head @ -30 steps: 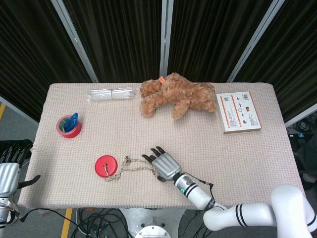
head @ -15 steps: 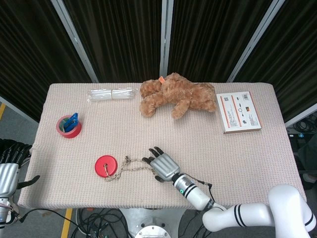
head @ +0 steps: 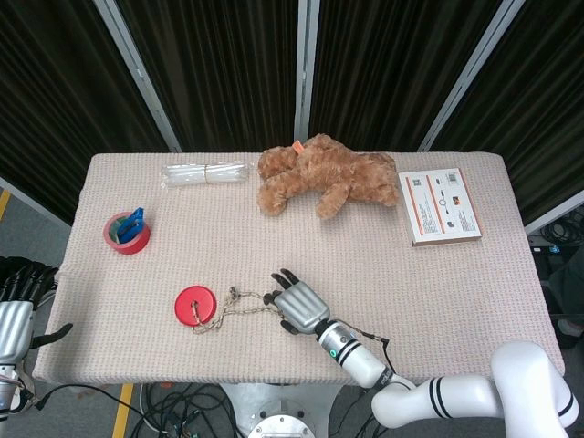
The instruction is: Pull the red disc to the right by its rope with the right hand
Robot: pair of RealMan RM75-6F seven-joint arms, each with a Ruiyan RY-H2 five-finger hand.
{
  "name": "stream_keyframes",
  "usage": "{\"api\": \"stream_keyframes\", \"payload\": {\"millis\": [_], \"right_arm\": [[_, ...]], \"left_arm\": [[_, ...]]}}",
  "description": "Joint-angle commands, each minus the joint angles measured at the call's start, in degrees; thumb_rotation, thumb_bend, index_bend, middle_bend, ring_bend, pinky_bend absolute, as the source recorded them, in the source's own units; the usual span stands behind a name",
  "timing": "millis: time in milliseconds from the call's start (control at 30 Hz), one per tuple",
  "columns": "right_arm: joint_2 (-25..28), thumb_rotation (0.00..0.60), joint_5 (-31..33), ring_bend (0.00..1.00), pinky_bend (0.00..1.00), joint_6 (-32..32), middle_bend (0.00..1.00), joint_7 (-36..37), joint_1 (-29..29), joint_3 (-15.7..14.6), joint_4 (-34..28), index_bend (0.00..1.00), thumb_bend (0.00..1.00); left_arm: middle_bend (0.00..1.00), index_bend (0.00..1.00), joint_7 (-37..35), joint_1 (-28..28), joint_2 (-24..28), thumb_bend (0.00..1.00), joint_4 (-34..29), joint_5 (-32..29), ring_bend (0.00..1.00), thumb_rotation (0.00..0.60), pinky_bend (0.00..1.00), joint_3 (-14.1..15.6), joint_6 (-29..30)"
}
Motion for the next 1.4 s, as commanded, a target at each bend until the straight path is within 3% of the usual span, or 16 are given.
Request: {"api": "stream_keyframes", "payload": {"millis": [33,533,933,1400], "right_arm": [[-0.1,0.600,-0.2,0.08,0.00,0.1,0.44,0.0,-0.1,-0.1,0.1,0.35,0.28],[-1.1,0.600,-1.1,0.15,0.00,1.0,0.51,0.4,-0.9,-0.1,0.7,0.45,0.34],[-2.5,0.600,-2.6,0.27,0.01,2.0,0.63,1.7,-1.4,0.8,2.1,0.59,0.42],[-4.4,0.600,-5.9,0.59,0.23,5.8,0.93,5.4,-3.7,2.2,3.9,0.96,0.54]], "left_arm": [[0.12,0.13,-0.1,0.0,0.0,0.01,0.1,0.0,0.02,0.600,0.12,0.0,0.0],[0.12,0.13,-0.8,0.2,-0.1,0.01,0.5,-0.1,0.02,0.600,0.12,-0.1,0.0],[0.12,0.13,-1.1,0.3,-0.1,0.01,0.6,-0.2,0.02,0.600,0.12,-0.2,0.1],[0.12,0.13,-1.4,0.4,0.1,0.01,0.7,-0.2,0.02,0.600,0.12,-0.2,0.1]]}}
